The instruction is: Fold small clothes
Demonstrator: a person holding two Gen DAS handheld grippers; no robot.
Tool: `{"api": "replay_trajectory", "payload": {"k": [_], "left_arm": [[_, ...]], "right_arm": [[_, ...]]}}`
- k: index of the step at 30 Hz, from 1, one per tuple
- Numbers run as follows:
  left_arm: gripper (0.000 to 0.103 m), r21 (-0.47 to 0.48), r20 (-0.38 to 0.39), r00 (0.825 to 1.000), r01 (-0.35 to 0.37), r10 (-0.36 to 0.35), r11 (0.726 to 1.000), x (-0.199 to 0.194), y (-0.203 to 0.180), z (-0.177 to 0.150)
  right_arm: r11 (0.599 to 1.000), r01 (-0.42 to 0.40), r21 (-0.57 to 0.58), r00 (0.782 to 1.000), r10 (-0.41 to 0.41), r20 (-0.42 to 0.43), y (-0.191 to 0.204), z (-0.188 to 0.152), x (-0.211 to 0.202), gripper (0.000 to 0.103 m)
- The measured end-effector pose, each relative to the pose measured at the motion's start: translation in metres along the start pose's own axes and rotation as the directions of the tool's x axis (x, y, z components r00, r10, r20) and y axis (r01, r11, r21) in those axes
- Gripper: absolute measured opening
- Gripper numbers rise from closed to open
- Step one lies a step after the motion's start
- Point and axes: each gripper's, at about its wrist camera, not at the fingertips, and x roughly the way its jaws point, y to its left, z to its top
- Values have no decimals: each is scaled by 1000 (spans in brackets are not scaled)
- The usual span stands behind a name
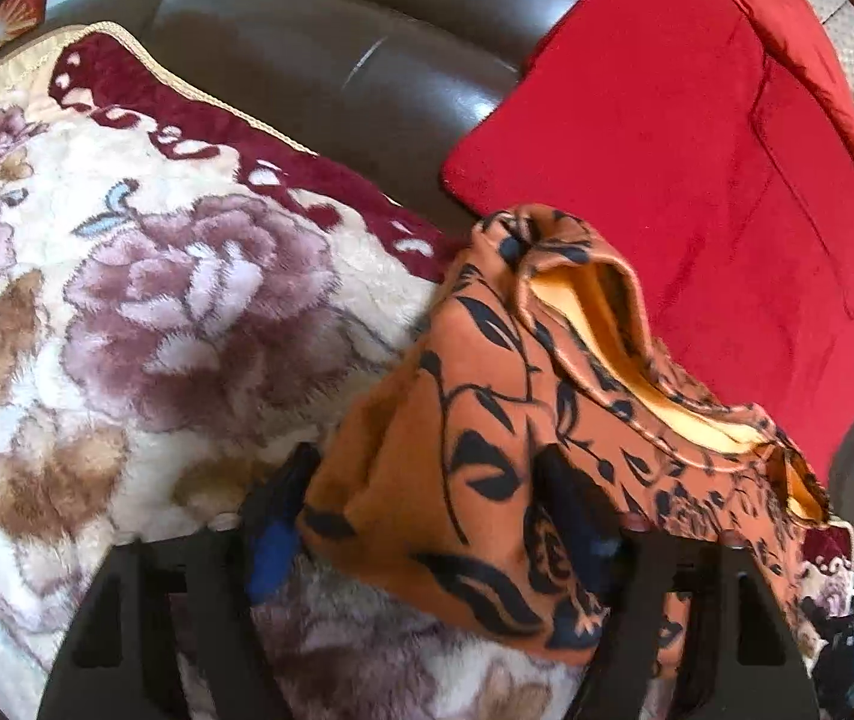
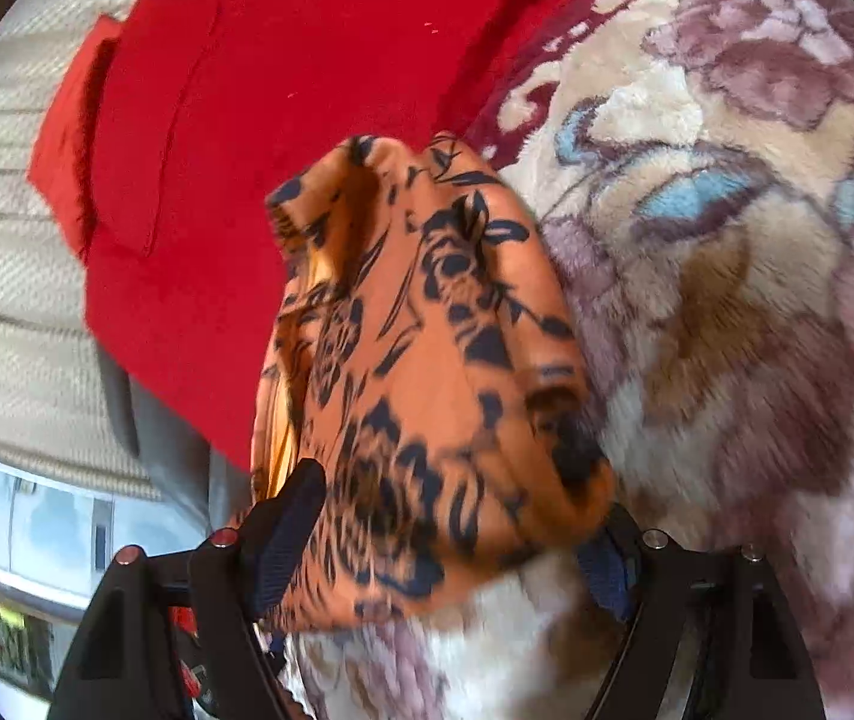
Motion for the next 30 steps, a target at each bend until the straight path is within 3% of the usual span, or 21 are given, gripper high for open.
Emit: {"api": "replay_trajectory", "payload": {"k": [3,5,6,10,13,14,16,22,26,28,29,30], "left_arm": [[43,18,-7,1000,-16,16,1000,2,-2,4],[23,58,-12,1000,-7,8,998,0,-11,8],[21,81,-11,1000,-22,23,996,-1,-16,9],[19,122,-24,998,-56,60,991,-2,-28,15],[18,126,-34,997,-61,65,990,-7,-32,21],[18,139,-24,998,-58,62,989,-12,-35,26],[17,158,1,999,-36,36,987,-30,-43,32],[17,233,94,994,36,-59,972,-125,-57,10],[19,224,58,996,59,-74,973,-157,-23,-51],[22,229,-22,999,52,-48,972,-141,1,-83],[23,222,-84,996,12,7,975,-124,16,-98],[25,200,-116,993,-1,24,980,-115,28,-106]], "right_arm": [[999,26,-24,999,-25,19,11,6,6,79],[998,58,-29,998,-58,18,12,6,9,69],[997,74,-30,997,-74,11,12,8,14,57],[995,27,94,999,-23,-38,-1,18,22,45],[990,17,141,996,-5,-84,-2,25,27,22],[994,31,107,996,-22,-87,7,27,26,20],[998,59,-3,996,-59,-63,37,29,18,19],[982,5,-191,1000,-9,-22,105,11,-40,18],[975,0,-221,999,-9,-41,82,-22,-86,19],[976,7,-219,998,-19,-55,48,-45,-101,28],[976,28,-215,997,-43,-63,25,-56,-105,32],[979,76,-189,993,-92,-79,1,-62,-104,45]]}}
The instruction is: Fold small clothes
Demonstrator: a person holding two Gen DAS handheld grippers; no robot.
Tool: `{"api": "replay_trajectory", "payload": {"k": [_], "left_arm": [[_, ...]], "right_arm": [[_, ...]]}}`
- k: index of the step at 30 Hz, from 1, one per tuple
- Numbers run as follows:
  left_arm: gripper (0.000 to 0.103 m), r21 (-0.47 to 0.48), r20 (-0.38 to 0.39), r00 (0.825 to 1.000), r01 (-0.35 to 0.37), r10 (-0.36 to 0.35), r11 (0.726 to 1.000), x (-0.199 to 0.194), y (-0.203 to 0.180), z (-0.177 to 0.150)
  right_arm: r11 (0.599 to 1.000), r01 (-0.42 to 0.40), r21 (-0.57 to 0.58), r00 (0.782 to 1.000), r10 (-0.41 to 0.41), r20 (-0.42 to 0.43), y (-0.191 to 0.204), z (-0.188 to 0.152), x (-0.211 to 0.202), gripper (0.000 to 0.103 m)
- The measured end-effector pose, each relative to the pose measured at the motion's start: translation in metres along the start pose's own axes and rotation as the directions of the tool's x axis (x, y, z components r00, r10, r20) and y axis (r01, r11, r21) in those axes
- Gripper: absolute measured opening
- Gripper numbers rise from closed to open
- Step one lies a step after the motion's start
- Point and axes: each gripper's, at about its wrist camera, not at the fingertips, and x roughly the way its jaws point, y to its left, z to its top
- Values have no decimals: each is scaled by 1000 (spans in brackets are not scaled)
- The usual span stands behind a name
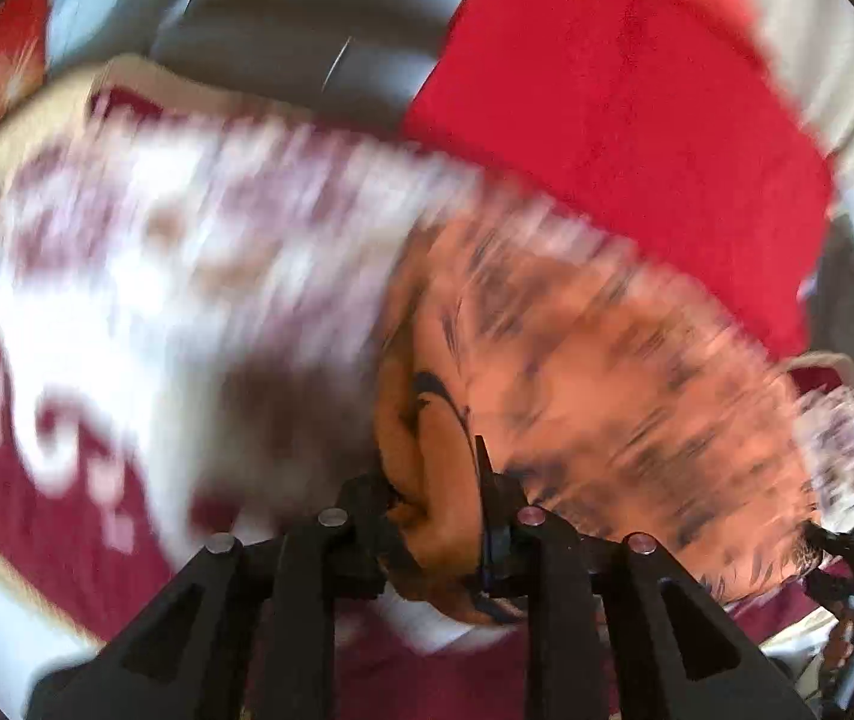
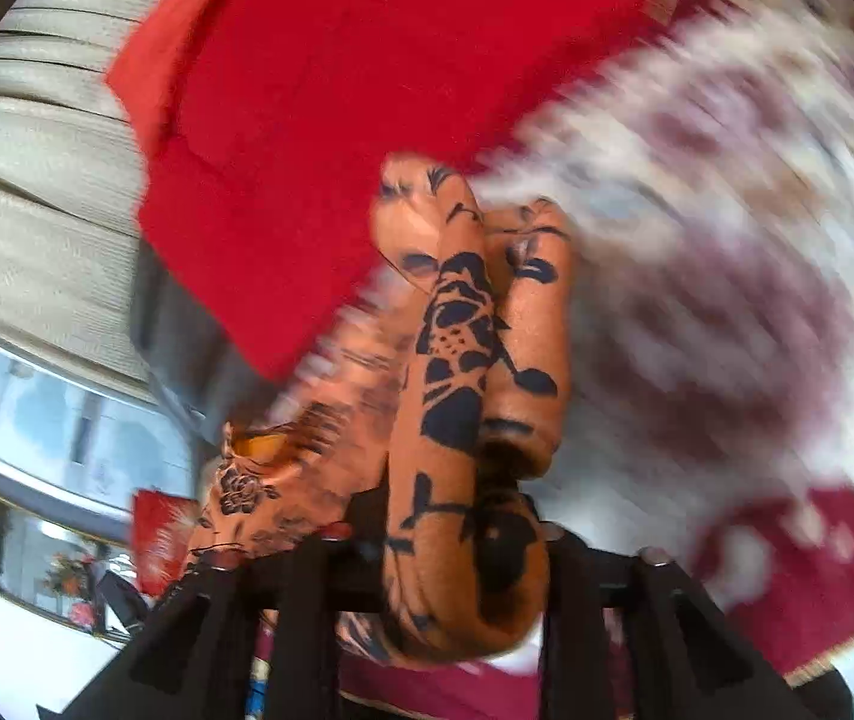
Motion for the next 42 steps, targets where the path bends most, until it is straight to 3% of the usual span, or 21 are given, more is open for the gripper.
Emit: {"api": "replay_trajectory", "payload": {"k": [1,2,3,4,7,9,11,14,17,21,23,25,27,30,33,36,38,42], "left_arm": [[33,-35,22,999,33,-32,999,-3,11,-4],[37,-47,40,999,24,-23,999,-9,14,-2],[37,-51,63,998,7,-4,999,-18,15,3],[37,-46,103,995,-8,13,999,-29,14,10],[37,36,174,985,-25,19,999,-53,-2,34],[37,107,191,981,-6,-14,994,-58,-23,48],[38,192,161,985,29,-60,981,-49,-48,63],[42,311,102,992,44,-79,949,-21,-94,75],[43,367,58,996,40,-66,929,22,-119,92],[43,231,23,996,-91,88,969,84,-92,129],[43,122,12,992,-125,124,985,101,-65,145],[43,40,15,982,-189,189,981,103,-43,153],[43,-19,10,987,-161,161,987,96,-27,155],[43,-14,62,983,-175,175,985,70,-29,147],[44,34,124,984,-133,128,990,28,-43,123],[53,84,168,981,-111,96,990,-2,-62,96],[60,126,190,979,-99,74,987,-23,-73,73],[61,165,166,981,-130,102,978,-25,-70,27]], "right_arm": [[997,64,44,997,-63,-37,-22,-9,5,53],[991,98,86,994,-93,-63,-40,-16,7,52],[994,25,108,999,-21,-41,-50,-21,0,53],[994,24,106,999,-21,-28,-51,-22,-8,58],[996,87,23,995,-88,43,-35,-15,-41,59],[997,72,-29,994,-69,87,-9,-2,-57,60],[995,31,-93,996,-23,91,18,5,-63,68],[980,-29,-196,1000,28,-7,63,27,-30,70],[968,-122,-222,984,89,-152,85,47,17,70],[980,-125,-155,967,86,-238,79,95,92,70],[991,-87,-104,979,65,-194,59,121,106,69],[995,-97,38,988,101,-115,29,145,106,69],[993,-74,96,996,79,-50,12,155,99,69],[994,-75,76,997,77,-16,13,148,79,69],[999,-53,-6,998,54,31,30,127,43,70],[994,-77,-83,995,82,62,49,94,4,71],[987,-105,-120,992,112,54,63,66,-12,75],[974,-176,-139,984,172,-39,68,2,-18,78]]}}
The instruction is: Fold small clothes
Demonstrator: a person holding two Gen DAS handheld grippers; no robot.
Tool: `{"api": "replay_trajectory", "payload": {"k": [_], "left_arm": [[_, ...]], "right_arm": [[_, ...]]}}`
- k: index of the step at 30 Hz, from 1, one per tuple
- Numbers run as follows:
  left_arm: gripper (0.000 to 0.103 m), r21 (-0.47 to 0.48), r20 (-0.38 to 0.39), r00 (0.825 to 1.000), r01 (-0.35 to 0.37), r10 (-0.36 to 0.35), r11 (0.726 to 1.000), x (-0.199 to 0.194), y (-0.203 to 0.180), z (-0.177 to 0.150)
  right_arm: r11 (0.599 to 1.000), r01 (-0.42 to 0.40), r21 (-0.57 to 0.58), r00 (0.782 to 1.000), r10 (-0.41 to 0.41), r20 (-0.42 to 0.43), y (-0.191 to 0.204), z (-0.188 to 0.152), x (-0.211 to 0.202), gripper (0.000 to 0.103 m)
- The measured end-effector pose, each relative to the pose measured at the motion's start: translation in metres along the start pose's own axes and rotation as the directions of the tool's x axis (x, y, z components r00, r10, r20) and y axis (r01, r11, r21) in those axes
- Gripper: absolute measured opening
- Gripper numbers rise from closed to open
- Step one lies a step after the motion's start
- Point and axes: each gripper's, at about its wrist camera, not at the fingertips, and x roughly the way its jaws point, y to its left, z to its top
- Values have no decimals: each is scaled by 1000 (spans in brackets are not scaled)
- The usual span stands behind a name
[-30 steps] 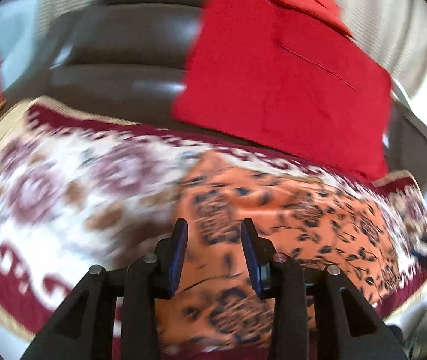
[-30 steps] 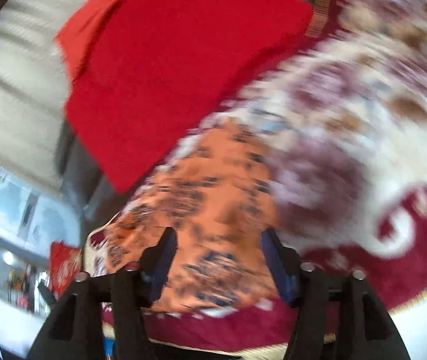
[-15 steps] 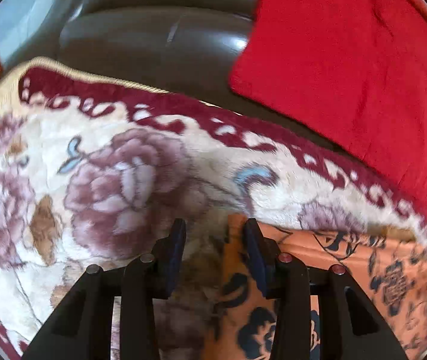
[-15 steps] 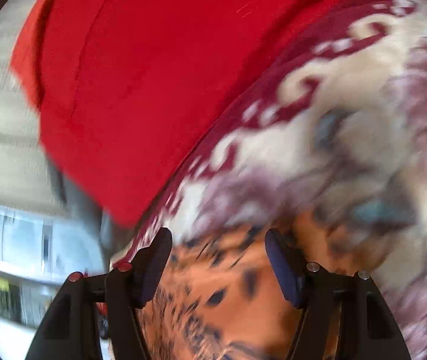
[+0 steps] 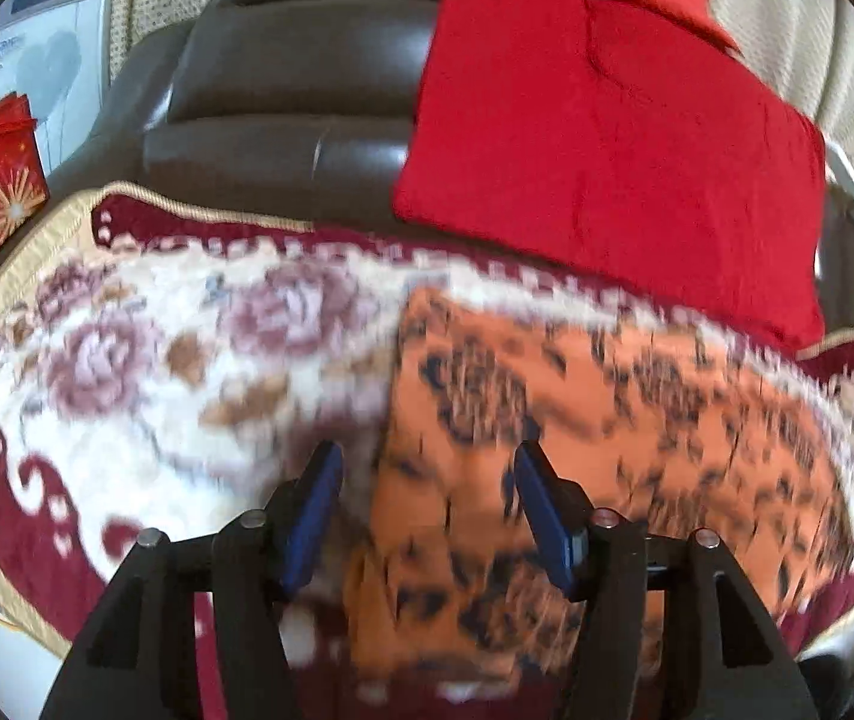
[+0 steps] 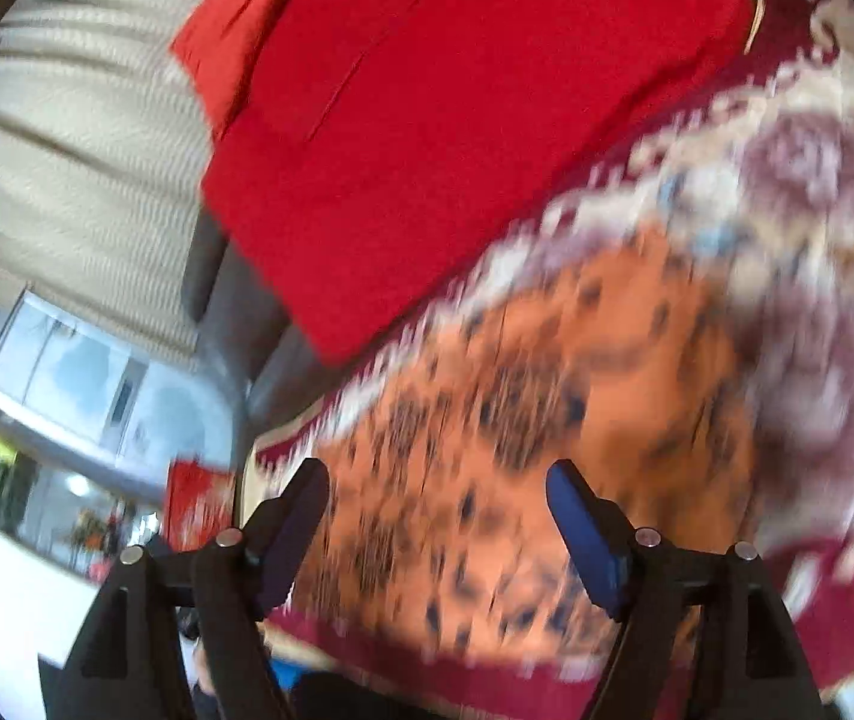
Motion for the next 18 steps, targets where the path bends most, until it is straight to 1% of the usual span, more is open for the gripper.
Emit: {"api": "replay_trajectory", "payload": {"k": [1,2,3,4,5,6,7,8,10,12,13,14,15,16,17,18], "left_arm": [[61,11,-23,999,-36,37,999,11,3,-7],[61,35,-74,992,-101,103,994,30,8,-15],[64,43,-116,985,-126,130,991,44,14,-21],[64,6,-119,989,-93,93,996,46,23,-24],[64,-46,-109,991,-79,74,996,39,30,-23],[64,-60,-106,990,-99,92,993,32,33,-21],[64,-60,-84,990,-118,113,991,23,33,-18],[64,-53,-53,991,-128,125,990,14,32,-15],[64,-48,-26,991,-131,130,990,4,30,-13],[64,-32,-28,993,-119,118,992,4,24,-17],[64,-10,-42,991,-131,130,991,10,21,-19],[64,18,-79,984,-158,159,987,20,18,-24],[64,31,-111,978,-176,179,984,27,16,-27],[66,27,-126,975,-181,183,983,30,18,-31],[66,12,-115,976,-184,184,983,26,20,-32],[66,11,-109,976,-188,188,982,23,20,-30]], "right_arm": [[1000,-2,0,999,2,-32,-4,-12,5,78],[1000,11,3,998,-11,-67,-12,-23,12,78],[999,44,5,996,-44,-76,-22,-28,16,78],[995,100,19,992,-98,-74,-35,-30,20,78],[985,160,67,986,-155,-67,-53,-32,20,76],[978,138,159,990,-131,-52,-70,-34,16,76],[975,95,201,995,-92,-24,-73,-36,8,78],[980,92,176,995,-96,11,-64,-38,-4,80],[990,91,109,995,-95,34,-47,-42,-18,80],[996,43,77,998,-46,32,-35,-48,-24,82],[997,37,62,999,-39,24,-33,-51,-22,82],[998,46,47,999,-47,15,-35,-52,-18,82],[995,82,48,997,-82,3,-44,-53,-9,82],[987,140,79,990,-139,-14,-55,-52,-6,82],[974,178,140,984,-175,-35,-70,-53,-2,82],[972,140,189,990,-137,-27,-77,-53,-3,82]]}}
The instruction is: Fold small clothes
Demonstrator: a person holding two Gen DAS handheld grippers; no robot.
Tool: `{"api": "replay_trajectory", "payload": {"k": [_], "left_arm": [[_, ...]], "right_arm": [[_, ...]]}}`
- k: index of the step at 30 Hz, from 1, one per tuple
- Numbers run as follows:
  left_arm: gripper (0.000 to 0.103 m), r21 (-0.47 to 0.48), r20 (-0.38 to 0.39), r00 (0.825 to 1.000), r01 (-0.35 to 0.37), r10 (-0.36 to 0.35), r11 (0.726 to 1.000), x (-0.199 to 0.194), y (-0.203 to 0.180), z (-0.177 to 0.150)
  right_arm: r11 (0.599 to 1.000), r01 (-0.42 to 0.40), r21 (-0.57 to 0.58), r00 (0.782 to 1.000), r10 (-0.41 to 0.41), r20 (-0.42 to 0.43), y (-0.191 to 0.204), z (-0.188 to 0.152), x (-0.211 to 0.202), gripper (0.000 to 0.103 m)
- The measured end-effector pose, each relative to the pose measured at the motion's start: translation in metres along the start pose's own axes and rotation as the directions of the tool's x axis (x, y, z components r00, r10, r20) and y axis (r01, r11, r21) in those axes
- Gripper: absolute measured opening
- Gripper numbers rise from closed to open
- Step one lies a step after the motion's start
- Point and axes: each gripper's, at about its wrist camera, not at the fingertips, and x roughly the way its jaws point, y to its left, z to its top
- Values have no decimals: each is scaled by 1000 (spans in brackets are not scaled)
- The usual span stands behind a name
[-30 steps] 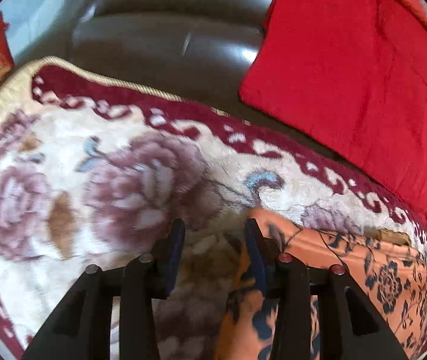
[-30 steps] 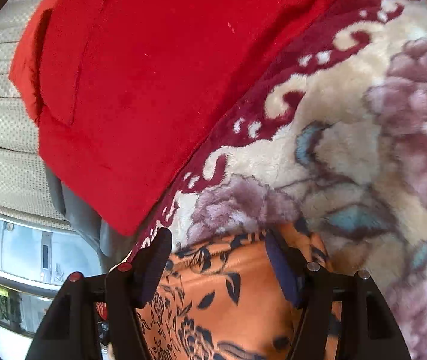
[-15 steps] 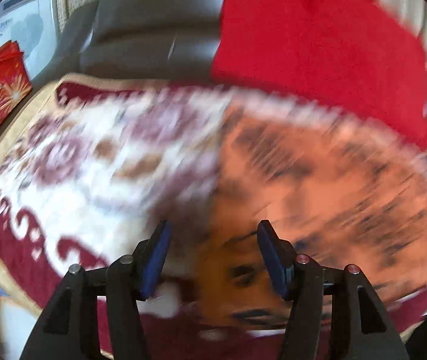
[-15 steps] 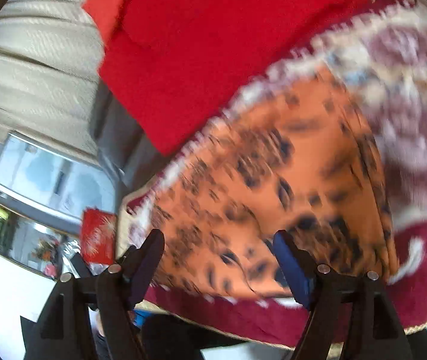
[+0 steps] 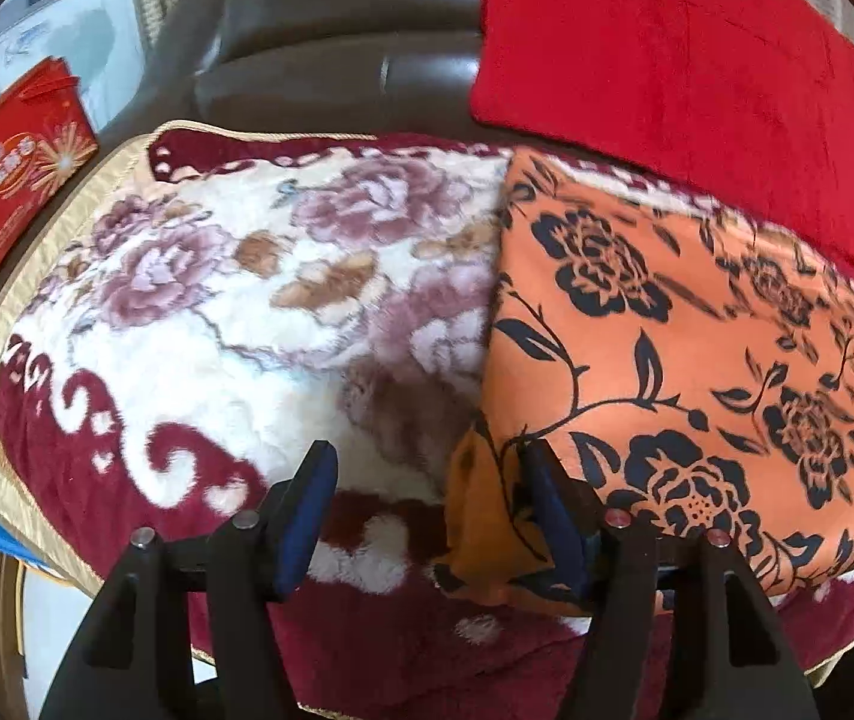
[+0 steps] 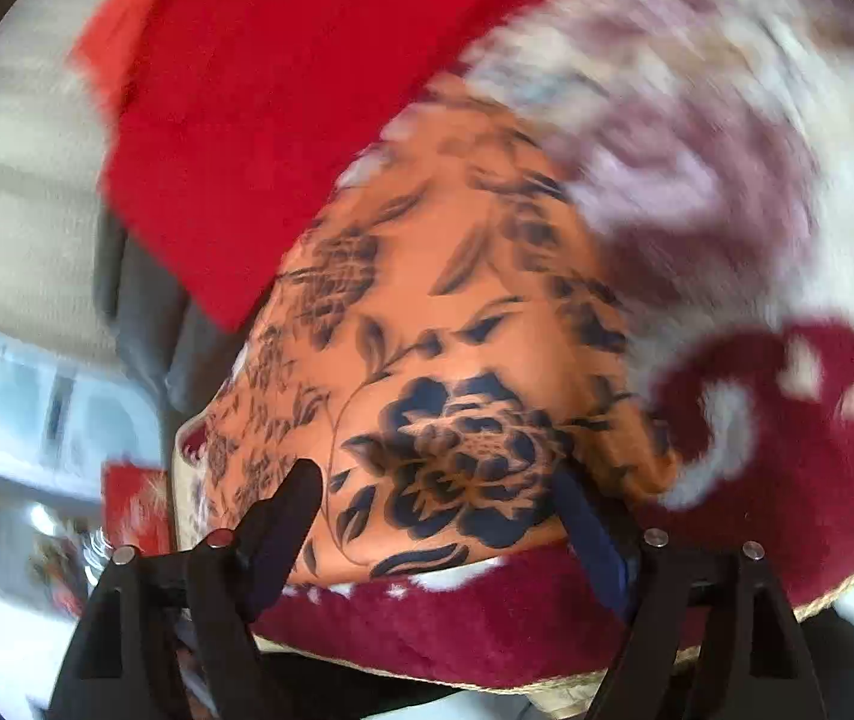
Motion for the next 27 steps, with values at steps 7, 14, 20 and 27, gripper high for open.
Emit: {"api": "replay_trajectory", "payload": {"k": [7,14,20,27], "left_arm": [[66,37,10,999,-31,30,999,-1,-3,1],[66,30,8,1000,-24,24,999,0,-4,3],[66,21,5,1000,-13,12,1000,3,-3,3],[66,19,4,1000,-11,11,1000,2,-1,3]], "right_arm": [[975,-65,-213,996,76,47,59,5,-28,83],[991,42,-125,999,-38,31,35,20,-4,83],[972,12,-236,998,2,58,83,34,-11,83],[984,75,-164,997,-72,26,68,57,9,83]]}}
